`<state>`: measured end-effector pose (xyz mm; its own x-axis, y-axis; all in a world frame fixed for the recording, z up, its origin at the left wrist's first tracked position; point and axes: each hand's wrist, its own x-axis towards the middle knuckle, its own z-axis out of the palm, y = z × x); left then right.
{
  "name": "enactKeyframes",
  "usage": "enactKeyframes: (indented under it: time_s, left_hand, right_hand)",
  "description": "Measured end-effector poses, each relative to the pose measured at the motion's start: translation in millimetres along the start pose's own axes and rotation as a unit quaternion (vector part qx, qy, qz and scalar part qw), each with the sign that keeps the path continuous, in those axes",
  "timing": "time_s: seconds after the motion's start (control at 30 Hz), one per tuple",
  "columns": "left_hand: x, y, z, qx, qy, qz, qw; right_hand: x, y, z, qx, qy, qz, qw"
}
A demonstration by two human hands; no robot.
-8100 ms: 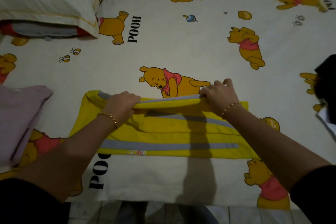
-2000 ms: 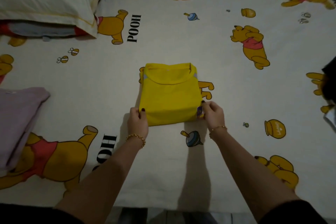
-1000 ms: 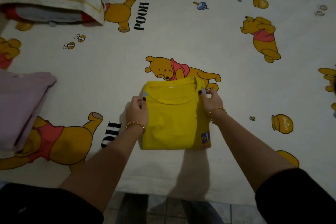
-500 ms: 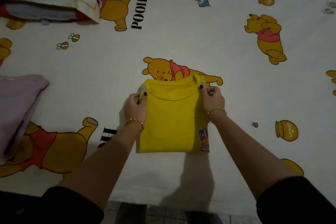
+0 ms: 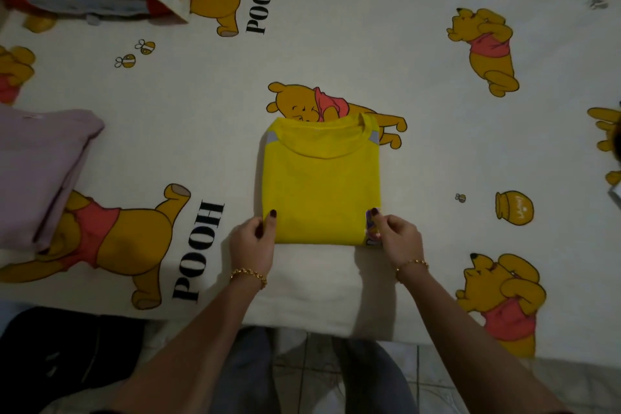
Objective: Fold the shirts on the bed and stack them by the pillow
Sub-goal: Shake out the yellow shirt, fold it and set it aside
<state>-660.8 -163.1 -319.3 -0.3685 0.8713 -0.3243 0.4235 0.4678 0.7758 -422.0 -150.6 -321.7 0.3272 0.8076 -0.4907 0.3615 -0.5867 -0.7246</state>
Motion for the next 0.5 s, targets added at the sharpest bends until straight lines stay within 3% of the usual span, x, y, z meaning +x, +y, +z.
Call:
enactKeyframes:
  time_s: [0.3,0.4,0.5]
  left_hand:
    - [-11.0,-9.9,-25.3,0.037,-0.044,0.001,0.998]
    - [-12.9,-18.1,-32.5,0.057,-0.049,0.035,0.997]
    - [-15.7,-32.9,-38.3,0.143,-0.063,0.088,0.984]
  right_hand:
    - [-17.7,7.5,-19.5,0.037,-0.041,0.004,0.998]
    - [-27.5,15.3,-20.3,0.023,-0.068,-0.003,0.997]
    - [-39.6,22.7,-15.3,0.017,-0.094,0.015,0.995]
